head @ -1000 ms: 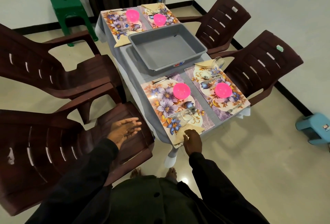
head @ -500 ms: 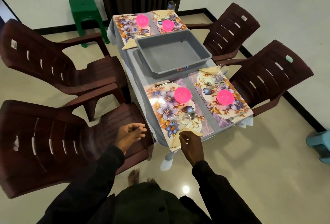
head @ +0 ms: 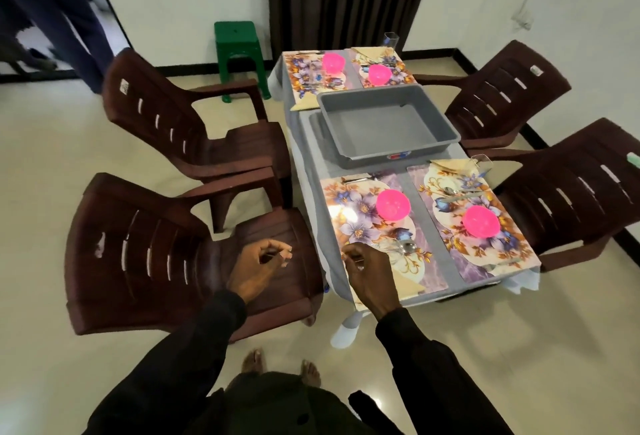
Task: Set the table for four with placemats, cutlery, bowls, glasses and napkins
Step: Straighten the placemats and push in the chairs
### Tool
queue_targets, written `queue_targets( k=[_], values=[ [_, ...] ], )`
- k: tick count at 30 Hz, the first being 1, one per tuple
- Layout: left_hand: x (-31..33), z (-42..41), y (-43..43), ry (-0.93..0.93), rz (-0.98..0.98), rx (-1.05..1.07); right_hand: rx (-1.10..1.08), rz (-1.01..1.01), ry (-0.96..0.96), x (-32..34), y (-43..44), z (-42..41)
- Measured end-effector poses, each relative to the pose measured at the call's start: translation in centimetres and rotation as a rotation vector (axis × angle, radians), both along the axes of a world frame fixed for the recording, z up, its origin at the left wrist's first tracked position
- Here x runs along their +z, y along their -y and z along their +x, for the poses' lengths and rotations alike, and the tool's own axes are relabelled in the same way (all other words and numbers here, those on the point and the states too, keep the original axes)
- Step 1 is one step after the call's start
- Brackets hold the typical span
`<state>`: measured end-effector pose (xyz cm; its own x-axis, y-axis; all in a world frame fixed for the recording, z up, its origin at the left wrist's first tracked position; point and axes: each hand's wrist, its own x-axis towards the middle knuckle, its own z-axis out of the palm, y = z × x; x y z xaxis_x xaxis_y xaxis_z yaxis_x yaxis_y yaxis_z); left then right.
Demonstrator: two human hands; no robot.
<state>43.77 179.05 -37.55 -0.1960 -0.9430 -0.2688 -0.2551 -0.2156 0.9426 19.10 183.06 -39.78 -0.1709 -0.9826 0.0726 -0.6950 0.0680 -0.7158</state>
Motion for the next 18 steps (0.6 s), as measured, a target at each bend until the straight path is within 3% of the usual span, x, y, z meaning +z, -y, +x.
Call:
queue_targets(
  k=[9, 18],
  values=[
    [1.3, 13.5, -0.2, 0.203, -0.142, 0.070, 0.221, -0.006, 0.025, 1.6, 3.3, 11.7],
    [2.1, 34.5, -0.7, 0.544, -0.309, 0.100, 0.327, 0.018, -0.055, 2.5, 6.3, 32.5]
  ],
)
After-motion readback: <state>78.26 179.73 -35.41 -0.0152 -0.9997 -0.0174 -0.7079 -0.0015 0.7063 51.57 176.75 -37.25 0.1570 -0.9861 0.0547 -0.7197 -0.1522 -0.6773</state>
